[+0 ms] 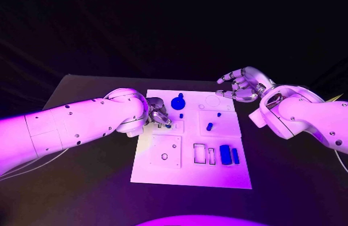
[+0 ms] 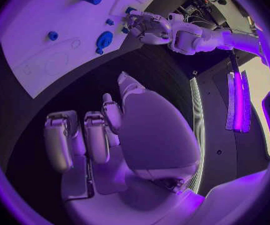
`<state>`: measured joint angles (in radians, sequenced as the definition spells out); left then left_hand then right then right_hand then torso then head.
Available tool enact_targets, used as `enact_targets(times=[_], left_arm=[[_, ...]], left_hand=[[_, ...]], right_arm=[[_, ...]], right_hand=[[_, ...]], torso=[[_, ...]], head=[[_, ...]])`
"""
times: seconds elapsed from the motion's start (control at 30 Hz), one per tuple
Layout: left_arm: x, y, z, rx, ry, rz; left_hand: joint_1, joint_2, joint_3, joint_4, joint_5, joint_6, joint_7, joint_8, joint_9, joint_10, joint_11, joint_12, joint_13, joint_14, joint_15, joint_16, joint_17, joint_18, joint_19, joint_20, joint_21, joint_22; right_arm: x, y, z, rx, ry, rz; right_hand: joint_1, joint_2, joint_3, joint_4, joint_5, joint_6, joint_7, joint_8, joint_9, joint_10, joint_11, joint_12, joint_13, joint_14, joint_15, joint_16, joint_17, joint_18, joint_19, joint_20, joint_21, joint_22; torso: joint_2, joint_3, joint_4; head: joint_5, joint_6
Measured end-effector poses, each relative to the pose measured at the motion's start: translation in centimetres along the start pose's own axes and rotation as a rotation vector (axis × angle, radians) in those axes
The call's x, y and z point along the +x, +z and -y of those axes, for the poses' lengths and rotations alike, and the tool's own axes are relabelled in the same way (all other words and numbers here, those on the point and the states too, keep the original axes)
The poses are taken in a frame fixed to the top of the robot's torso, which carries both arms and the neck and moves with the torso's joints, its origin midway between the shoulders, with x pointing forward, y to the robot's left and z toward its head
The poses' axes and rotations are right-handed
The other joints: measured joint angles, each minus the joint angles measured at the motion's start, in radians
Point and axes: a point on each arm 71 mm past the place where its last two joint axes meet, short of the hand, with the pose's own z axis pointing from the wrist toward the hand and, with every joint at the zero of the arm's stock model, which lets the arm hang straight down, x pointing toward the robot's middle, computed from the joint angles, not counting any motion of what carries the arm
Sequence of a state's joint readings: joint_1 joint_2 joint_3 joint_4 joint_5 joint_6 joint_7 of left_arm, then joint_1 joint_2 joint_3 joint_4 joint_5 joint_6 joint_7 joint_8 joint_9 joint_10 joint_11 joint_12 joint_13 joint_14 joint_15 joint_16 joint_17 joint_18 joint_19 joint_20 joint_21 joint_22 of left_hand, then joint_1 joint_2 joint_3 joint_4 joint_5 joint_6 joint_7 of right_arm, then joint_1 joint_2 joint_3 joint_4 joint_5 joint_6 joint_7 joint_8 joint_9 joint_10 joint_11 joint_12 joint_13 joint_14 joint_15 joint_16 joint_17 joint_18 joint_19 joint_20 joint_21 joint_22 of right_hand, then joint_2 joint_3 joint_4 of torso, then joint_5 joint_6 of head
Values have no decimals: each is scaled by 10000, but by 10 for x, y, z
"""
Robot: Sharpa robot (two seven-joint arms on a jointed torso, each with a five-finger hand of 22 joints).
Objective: Assemble the parts on the task board
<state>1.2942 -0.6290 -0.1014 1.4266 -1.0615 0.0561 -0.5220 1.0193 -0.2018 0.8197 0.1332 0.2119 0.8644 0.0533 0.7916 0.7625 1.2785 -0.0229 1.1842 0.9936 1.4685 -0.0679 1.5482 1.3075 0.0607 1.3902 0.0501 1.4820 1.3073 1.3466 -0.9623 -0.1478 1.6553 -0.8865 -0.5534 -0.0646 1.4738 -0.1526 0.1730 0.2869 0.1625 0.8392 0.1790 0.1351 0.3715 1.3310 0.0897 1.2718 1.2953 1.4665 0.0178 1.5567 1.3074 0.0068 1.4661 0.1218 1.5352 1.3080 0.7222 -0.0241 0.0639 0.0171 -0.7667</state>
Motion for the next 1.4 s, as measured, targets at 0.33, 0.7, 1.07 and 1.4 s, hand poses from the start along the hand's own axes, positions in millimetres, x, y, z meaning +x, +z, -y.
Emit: enact_targets(times=[0.33,0.7,1.07,1.4], left_arm=[[0,2,0,-40,-39,-22],[2,2,0,-39,-65,-79],[2,3,-1,-54,-91,-90],[1,0,-6,-109,-138,-74]], left_hand=[[-196,38,-529,127,0,205,-148,-116,-4,1,-1,0,41,-36,-36,0,0,1,36,-36,0,0],[-248,41,-1523,562,4,332,-196,-215,-3,-1,-2,0,85,-36,-35,0,-1,2,35,-35,0,0],[-247,42,-2284,959,5,360,-154,-284,-5,-2,-1,0,121,-36,-35,0,-1,2,35,-35,0,7],[-193,-12,-3013,1388,5,396,-120,-342,-6,-2,-1,-1,170,-36,-35,0,-1,2,35,-35,0,7]], right_arm=[[0,0,0,-3,0,2],[0,0,0,-7,-1,7],[-1,0,0,-21,-1,10],[-1,-1,1,-16,-5,23]], right_hand=[[0,0,0,0,0,0,0,0,0,0,0,0,0,0,0,0,0,0,0,0,0,-1],[0,0,28,-28,-1,0,0,0,-18,0,0,0,1,0,0,0,0,0,0,0,0,-3],[-43,-43,56,-1,-1,0,0,0,-18,0,0,0,-16,0,0,0,0,0,0,0,0,-4],[-39,-40,55,-1,-1,0,0,0,-17,0,0,0,-16,0,0,0,-1,0,0,0,0,-5]], torso=[[0,0,3],[-2,0,5],[-8,3,2],[-8,-1,-2]], head=[[-24,-14],[-43,-53],[-50,-54],[-43,-42]])
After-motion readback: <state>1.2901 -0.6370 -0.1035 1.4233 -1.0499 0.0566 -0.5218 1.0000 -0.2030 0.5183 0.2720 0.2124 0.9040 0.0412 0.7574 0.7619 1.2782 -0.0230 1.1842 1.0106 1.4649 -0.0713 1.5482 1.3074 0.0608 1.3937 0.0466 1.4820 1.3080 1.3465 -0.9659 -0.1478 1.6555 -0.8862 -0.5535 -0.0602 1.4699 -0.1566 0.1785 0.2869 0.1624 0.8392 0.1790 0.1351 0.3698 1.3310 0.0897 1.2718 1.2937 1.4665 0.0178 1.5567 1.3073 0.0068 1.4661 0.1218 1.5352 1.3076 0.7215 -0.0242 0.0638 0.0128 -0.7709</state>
